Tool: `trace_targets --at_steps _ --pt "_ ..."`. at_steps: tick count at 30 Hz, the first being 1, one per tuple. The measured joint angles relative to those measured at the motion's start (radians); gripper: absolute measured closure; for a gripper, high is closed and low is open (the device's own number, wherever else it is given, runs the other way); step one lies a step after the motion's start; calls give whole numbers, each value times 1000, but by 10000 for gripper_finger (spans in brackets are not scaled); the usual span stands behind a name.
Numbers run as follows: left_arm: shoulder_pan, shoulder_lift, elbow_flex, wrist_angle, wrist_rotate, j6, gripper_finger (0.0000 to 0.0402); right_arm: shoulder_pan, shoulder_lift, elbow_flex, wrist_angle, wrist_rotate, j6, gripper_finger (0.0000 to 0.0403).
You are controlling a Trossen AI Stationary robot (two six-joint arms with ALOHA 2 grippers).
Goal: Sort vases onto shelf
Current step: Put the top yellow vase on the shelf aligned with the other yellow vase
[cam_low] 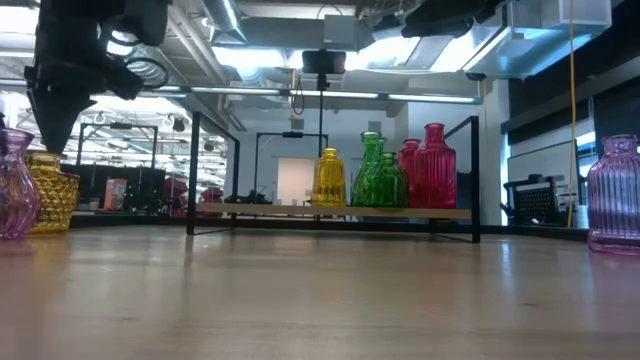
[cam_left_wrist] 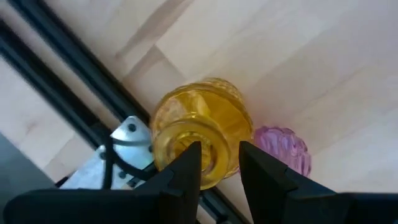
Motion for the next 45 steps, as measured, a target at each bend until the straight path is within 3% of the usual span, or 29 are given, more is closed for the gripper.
trace_targets --at_steps 13,22,30,45 --pt "6 0 -81 90 43 59 302 0 0 0 0 0 0 237" --pt "6 0 -81 108 37 106 352 0 0 0 0 0 -4 237" --pt "6 0 -78 110 37 125 351 0 0 0 0 0 -4 237" --pt "-68 5 111 142 11 167 351 0 0 0 1 0 -13 237"
